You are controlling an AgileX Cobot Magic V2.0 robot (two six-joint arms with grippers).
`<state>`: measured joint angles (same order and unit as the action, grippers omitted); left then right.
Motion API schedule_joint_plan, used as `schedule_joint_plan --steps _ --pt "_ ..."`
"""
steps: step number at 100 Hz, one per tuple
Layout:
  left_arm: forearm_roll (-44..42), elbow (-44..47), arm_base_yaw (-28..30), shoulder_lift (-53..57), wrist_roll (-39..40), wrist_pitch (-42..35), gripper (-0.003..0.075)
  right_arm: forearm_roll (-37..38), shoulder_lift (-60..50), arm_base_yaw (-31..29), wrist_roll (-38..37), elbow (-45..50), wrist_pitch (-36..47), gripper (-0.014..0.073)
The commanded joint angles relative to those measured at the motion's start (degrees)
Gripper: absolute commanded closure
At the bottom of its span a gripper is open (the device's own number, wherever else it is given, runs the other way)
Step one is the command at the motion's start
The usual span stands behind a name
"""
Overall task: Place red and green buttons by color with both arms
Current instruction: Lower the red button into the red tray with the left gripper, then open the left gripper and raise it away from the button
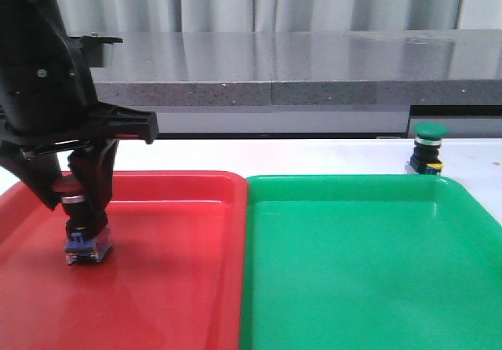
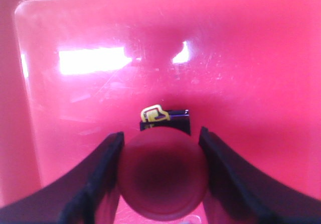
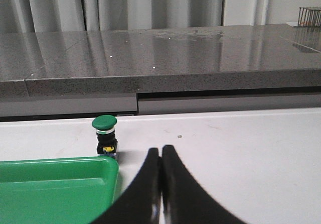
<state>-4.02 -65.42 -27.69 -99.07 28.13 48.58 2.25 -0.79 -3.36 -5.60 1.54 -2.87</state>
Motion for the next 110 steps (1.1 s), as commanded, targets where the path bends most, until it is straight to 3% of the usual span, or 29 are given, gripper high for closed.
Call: schedule_joint_plan --steps 1,6,45,81,91,110 --pt "0.21 -1.37 -0.64 2.15 0.66 -0.31 0.0315 0.05 -1.08 0.13 0.46 -1.05 4.32 0.0651" --pt "0.21 -1.37 -0.64 2.15 0.79 -0.31 0.0288 0.05 -1.08 0.13 0.46 -1.05 4.32 0.0651" --pt "0.21 -3.25 -0.64 3.18 0.89 -0.18 0.0291 0.05 -1.08 0.13 0.46 -1.05 4.32 0.0651" --pt "-2.15 -6.41 -0.64 11.42 1.65 -0.87 0.03 0.05 -1.08 0.13 0.46 -1.05 4.32 0.0651" --pt "-4.1 -6.44 -0.64 14.76 2.22 -1.22 0.0356 0.05 -1.08 0.13 0.46 -1.05 4.32 0.0651" --pt "-6.34 -6.44 -0.64 21.45 2.32 -2.53 0.0592 0.05 -1.08 0.13 0.46 -1.05 4.32 0.0651"
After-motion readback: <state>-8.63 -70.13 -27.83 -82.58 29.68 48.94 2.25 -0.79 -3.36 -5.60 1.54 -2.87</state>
